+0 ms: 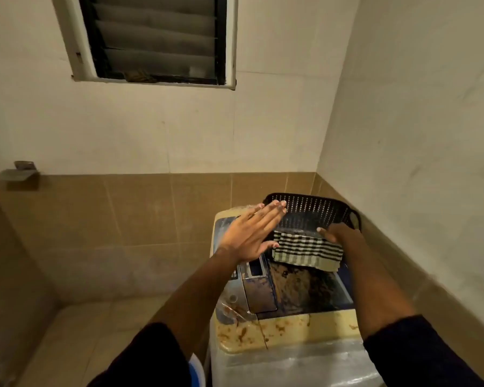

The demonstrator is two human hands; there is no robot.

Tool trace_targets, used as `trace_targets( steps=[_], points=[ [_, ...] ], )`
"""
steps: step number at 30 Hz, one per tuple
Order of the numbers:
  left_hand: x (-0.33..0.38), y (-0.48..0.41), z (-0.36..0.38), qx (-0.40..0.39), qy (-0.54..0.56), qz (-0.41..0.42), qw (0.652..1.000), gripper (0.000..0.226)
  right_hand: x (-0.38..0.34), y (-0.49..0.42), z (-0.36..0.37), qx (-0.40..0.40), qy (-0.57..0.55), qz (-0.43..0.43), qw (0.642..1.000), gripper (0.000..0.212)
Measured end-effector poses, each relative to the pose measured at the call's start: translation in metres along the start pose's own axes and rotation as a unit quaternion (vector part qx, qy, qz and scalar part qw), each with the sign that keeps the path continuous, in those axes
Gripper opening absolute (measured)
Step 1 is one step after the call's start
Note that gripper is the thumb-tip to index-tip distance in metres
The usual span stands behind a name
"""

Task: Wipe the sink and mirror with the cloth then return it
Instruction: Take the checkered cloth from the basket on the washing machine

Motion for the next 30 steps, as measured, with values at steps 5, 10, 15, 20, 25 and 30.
trace_targets(
  steps=[5,10,15,20,25,30],
  points=[
    [0.009,-0.006,0.026,-0.013,0.025,-0.002,1.000,0.074,0.005,-0.011,0.012,-0.073,-0.080,0.010,0.994,0.066],
    [0.009,-0.005,0.039,-0.024,0.063,-0.040,0.997,0.074,0.004,-0.030,0.008,-0.008,-0.149,-0.018,0.989,0.024],
    [-0.008,0.012,0.032,0.009,0.177,-0.163,0.970,0.073,-0.017,-0.002,-0.031,0.108,-0.283,-0.050,0.952,0.014],
    [-0.031,0.049,0.020,0.014,0.241,-0.243,0.939,0.072,-0.054,0.072,-0.087,0.283,-0.238,-0.185,0.910,0.022],
    [-0.064,0.099,-0.012,0.030,0.349,-0.293,0.890,0.086,-0.127,0.193,-0.114,0.346,-0.198,-0.380,0.835,0.034],
    [-0.091,0.185,-0.057,0.045,0.518,-0.396,0.757,0.096,-0.207,0.318,-0.098,0.280,-0.200,-0.501,0.794,0.029]
  ],
)
Point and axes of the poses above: each hand's wrist, its own y-axis away from the middle knuckle, its own z-axis out of the palm, x = y × z, the point moved 8 cm from there along -y, towards the middle knuckle, and after that the axes turned 7 degrees about z, right-handed, at the moved point
